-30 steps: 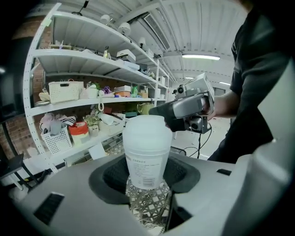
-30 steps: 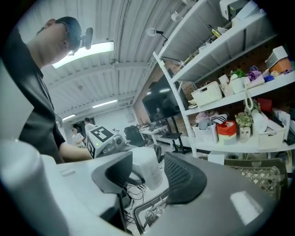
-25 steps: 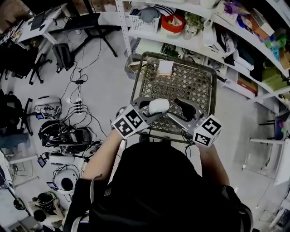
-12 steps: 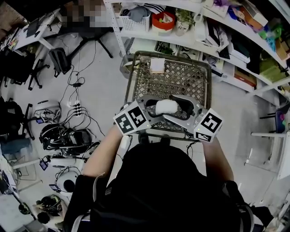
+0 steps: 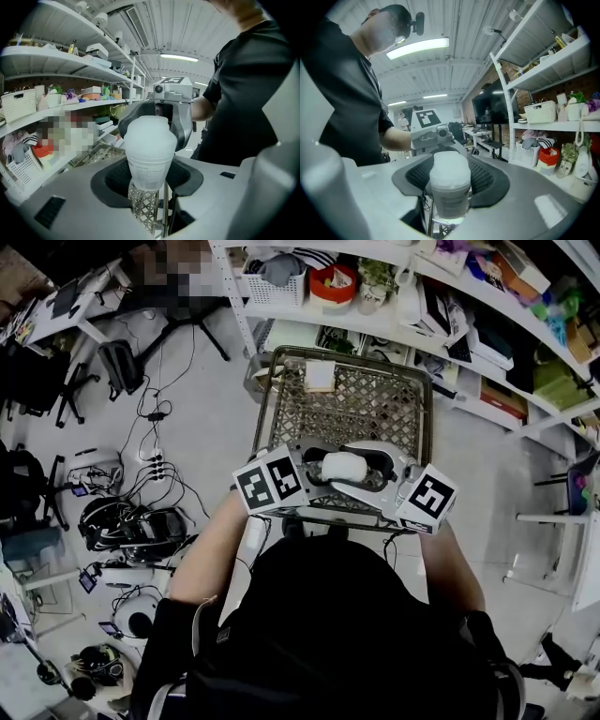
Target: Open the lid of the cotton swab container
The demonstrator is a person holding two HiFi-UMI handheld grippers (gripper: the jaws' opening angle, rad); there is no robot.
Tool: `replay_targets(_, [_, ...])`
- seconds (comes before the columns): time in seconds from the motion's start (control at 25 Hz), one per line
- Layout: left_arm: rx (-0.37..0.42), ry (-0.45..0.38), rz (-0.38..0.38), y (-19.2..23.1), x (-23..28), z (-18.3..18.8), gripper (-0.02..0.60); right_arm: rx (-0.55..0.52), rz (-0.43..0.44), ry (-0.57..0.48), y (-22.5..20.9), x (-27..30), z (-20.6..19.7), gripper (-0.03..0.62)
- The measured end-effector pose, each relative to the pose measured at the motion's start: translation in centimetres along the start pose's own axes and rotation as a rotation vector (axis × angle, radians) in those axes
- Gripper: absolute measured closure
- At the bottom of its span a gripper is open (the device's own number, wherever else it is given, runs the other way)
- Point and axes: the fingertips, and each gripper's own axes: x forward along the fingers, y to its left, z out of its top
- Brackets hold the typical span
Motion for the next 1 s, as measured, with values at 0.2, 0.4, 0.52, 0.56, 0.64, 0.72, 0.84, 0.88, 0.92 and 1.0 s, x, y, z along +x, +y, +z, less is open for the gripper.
replay_targets(0.2, [-0.013,0.014,-0.003,0.0,0.1,0.0,0.382,-0.025,0.02,0.031,0.1,-0.2,-0.2,0.359])
replay_targets(0.4, [-0.049,0.014,-0.002,-0.2,0.6,-0.7,0.382,-0.051,0.022,0.06,0.4,-0.1,-1.2,0.361])
replay_targets(0.52, [-0.062,0.023,0.004,-0.4,0.7,-0.9,0.382,-0.06,0.025,0.062,0.6,0.0,-1.4,0.361])
replay_targets(0.56, [-0.065,0.027,0.005,-0.4,0.7,-1.0,0.382,-0.066,0.021,0.068,0.6,0.1,-1.3,0.361])
replay_targets(0.64, [-0.072,0.033,0.006,-0.4,0.7,-1.1,0.382,-0.078,0.011,0.08,0.6,0.2,-1.2,0.361])
replay_targets(0.72, [-0.093,0.039,0.001,-0.5,0.8,-1.4,0.382,-0.086,0.004,0.08,0.6,0.3,-1.1,0.361])
replay_targets(0.84, [-0.161,0.014,-0.019,-0.6,1.1,-1.7,0.385,-0.123,-0.008,0.08,0.8,0.4,-1.0,0.362])
replay_targets(0.88, [-0.172,0.0,-0.02,-0.6,1.1,-1.7,0.385,-0.13,-0.005,0.082,0.8,0.4,-1.0,0.362])
replay_targets(0.92, [-0.174,-0.008,-0.017,-0.6,1.1,-1.6,0.385,-0.13,-0.001,0.083,0.8,0.4,-0.9,0.362])
replay_targets(1.0, [-0.161,-0.01,-0.007,-0.5,1.1,-1.5,0.383,-0.107,0.004,0.079,0.7,0.3,-0.8,0.361])
